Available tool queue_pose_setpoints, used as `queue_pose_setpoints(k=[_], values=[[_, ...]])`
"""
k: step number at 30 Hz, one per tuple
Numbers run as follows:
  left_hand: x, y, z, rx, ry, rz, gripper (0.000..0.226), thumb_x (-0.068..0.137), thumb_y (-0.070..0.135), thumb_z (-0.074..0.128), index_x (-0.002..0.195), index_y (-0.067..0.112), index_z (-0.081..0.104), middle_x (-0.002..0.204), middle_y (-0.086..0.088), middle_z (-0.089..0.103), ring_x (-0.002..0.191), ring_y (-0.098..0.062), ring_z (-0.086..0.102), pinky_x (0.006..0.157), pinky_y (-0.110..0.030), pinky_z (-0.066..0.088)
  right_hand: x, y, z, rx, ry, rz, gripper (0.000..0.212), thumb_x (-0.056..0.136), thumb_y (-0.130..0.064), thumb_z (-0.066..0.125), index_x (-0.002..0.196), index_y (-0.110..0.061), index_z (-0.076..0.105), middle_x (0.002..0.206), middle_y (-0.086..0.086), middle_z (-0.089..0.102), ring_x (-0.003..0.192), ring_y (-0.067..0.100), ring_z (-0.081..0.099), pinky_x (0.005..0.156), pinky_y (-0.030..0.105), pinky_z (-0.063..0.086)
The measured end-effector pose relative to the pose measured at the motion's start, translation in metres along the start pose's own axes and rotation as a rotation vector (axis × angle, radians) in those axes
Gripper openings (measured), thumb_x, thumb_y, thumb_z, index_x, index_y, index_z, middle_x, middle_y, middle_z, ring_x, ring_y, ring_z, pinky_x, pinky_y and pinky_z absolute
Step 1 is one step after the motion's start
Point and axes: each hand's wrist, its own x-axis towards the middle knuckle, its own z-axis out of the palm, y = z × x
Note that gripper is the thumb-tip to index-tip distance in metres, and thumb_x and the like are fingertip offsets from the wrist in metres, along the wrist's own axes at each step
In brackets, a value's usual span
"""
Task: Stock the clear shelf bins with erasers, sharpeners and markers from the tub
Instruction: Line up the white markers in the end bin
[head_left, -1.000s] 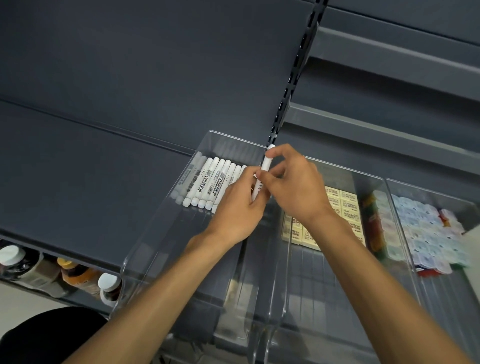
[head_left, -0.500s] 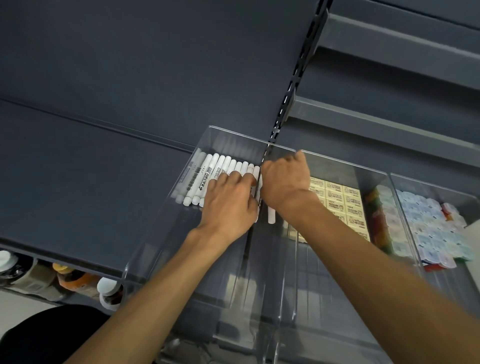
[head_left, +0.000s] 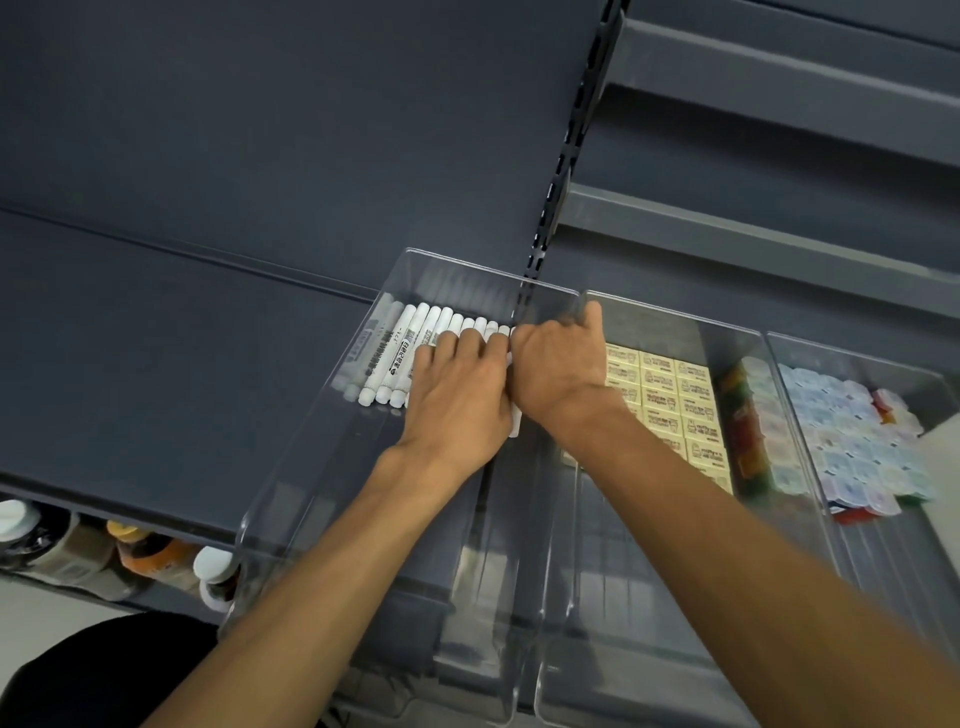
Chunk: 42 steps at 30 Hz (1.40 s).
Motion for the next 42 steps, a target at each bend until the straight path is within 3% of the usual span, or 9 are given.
queue_pose_setpoints(k=[2, 5, 7, 9, 11, 14, 21, 37, 42], values=[[-0.003, 0.002, -0.001, -0.059, 0.008, -0.022, 0.034, 0.089, 0.013, 0.046, 0.123, 0.014, 0.049, 0.115, -0.005, 0.053, 0.108, -0.027, 0.046, 0.087, -0.034, 0.029, -0.007, 0.006, 0.002, 0.095, 0.078, 0.004, 0.026, 0.091, -0.02, 0.046, 0.115, -0.019, 0.057, 0.108, 0.001, 0.064, 0.116, 0.025, 0.047, 0.102, 0.04, 0.023], [-0.006, 0.002, -0.004, -0.194, 0.053, -0.023, 0.036, 0.092, 0.012, 0.047, 0.128, 0.015, 0.051, 0.118, -0.005, 0.057, 0.111, -0.027, 0.05, 0.095, -0.038, 0.035, -0.018, 0.027, 0.005, 0.623, 0.302, 0.091, 0.026, 0.091, -0.019, 0.051, 0.116, -0.021, 0.06, 0.116, 0.001, 0.061, 0.115, 0.024, 0.047, 0.095, 0.036, 0.029], [-0.009, 0.009, -0.013, -0.384, 0.105, -0.019, 0.034, 0.094, 0.013, 0.047, 0.127, 0.016, 0.053, 0.119, -0.003, 0.06, 0.111, -0.024, 0.054, 0.097, -0.042, 0.041, -0.03, 0.044, 0.003, 1.032, 0.331, 0.137, 0.024, 0.092, -0.02, 0.053, 0.115, -0.02, 0.061, 0.114, 0.001, 0.063, 0.111, 0.023, 0.054, 0.096, 0.036, 0.041], [-0.013, 0.023, -0.026, -0.567, 0.133, -0.034, 0.032, 0.098, 0.014, 0.047, 0.128, 0.018, 0.054, 0.122, 0.002, 0.06, 0.112, -0.016, 0.055, 0.097, -0.036, 0.043, -0.042, 0.061, -0.002, 1.195, 0.297, 0.17, 0.025, 0.093, -0.023, 0.056, 0.117, -0.019, 0.061, 0.116, 0.0, 0.064, 0.11, 0.02, 0.057, 0.095, 0.035, 0.046], [-0.014, 0.048, -0.039, -0.626, 0.111, -0.012, 0.033, 0.099, 0.014, 0.047, 0.13, 0.021, 0.054, 0.123, 0.006, 0.06, 0.112, -0.009, 0.054, 0.096, -0.028, 0.042, -0.057, 0.084, -0.005, 1.198, 0.271, 0.199, 0.028, 0.093, -0.029, 0.057, 0.12, -0.02, 0.06, 0.122, -0.001, 0.063, 0.113, 0.019, 0.056, 0.096, 0.034, 0.047], [-0.007, 0.093, -0.048, -0.592, 0.06, 0.081, 0.037, 0.097, 0.013, 0.05, 0.133, 0.021, 0.054, 0.122, 0.004, 0.058, 0.116, -0.013, 0.054, 0.1, -0.033, 0.042, -0.082, 0.12, -0.008, 1.153, 0.252, 0.236, 0.033, 0.093, -0.034, 0.057, 0.124, -0.022, 0.059, 0.127, -0.003, 0.062, 0.117, 0.019, 0.055, 0.095, 0.027, 0.042], [0.004, 0.21, -0.044, -0.529, -0.009, 0.244, 0.04, 0.096, 0.014, 0.051, 0.136, 0.018, 0.053, 0.131, -0.003, 0.057, 0.125, -0.018, 0.051, 0.105, -0.033, 0.038, -0.163, 0.231, -0.014, 1.073, 0.422, 0.358, 0.031, 0.092, -0.032, 0.06, 0.12, -0.021, 0.061, 0.124, -0.005, 0.064, 0.115, 0.015, 0.056, 0.094, 0.028, 0.042], [-0.017, 0.457, 0.005, -0.454, -0.3, 0.697, 0.037, 0.096, 0.021, 0.054, 0.133, 0.025, 0.052, 0.128, 0.001, 0.058, 0.116, -0.02, 0.053, 0.098, -0.033, 0.042, -0.339, 0.433, 0.074, 0.943, 0.121, 0.73, 0.035, 0.095, -0.033, 0.057, 0.128, -0.023, 0.054, 0.133, 0.005, 0.053, 0.099, 0.018, 0.054, 0.078, 0.026, 0.041], [-0.004, 0.509, 0.054, -0.236, -0.505, 0.709, 0.048, 0.093, 0.029, 0.058, 0.139, 0.026, 0.047, 0.137, -0.007, 0.051, 0.125, -0.029, 0.048, 0.104, -0.042, 0.04, -0.347, 0.472, 0.114, 0.878, 0.022, 0.797, 0.035, 0.097, -0.029, 0.052, 0.132, -0.023, 0.051, 0.137, 0.007, 0.052, 0.114, 0.024, 0.055, 0.088, 0.028, 0.04]])
